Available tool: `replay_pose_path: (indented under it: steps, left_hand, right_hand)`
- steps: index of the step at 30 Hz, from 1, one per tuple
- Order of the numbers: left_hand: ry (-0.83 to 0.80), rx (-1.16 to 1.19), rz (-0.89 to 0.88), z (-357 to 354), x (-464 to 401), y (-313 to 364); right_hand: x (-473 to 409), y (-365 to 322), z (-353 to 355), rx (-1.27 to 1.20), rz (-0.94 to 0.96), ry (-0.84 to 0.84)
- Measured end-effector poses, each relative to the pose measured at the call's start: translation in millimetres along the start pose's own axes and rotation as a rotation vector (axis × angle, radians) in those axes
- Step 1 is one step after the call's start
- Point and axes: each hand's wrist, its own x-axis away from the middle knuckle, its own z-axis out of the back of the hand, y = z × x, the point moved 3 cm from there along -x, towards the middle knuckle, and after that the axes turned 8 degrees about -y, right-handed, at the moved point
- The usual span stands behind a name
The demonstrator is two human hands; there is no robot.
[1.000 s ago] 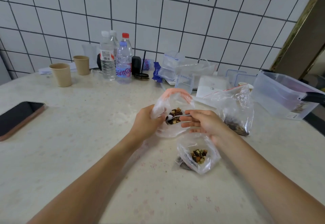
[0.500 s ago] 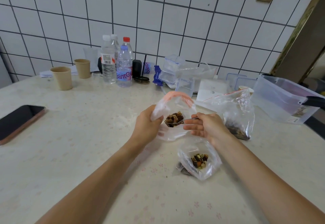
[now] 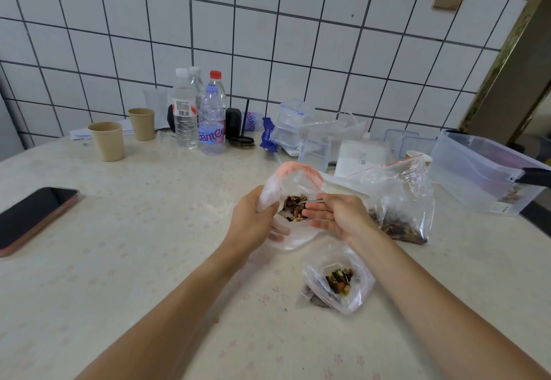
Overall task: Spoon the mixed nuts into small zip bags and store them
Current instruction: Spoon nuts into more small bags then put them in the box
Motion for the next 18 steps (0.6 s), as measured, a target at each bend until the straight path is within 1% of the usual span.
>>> replay_pose_path:
  steps: [7,13,15,18]
  left_hand:
    - [0.130,0.022,0.008,8,-1,1]
    - [0.167,-0.014,0.002,13,-3,-3]
    - [0.200,-0.105,0.016,16,-5,-3]
    - [0.232,-0.353,0.023,21,-6,2]
  right_hand:
    - [4,2,9,-0.111,-0.042,-0.027]
    - [15,1,17,-0.183,-0.039,-0.044]
    - [21,-2,21,-0.166,-0.019,-0.053]
    - [33,-10,25,-0.121,0.026,-0.072]
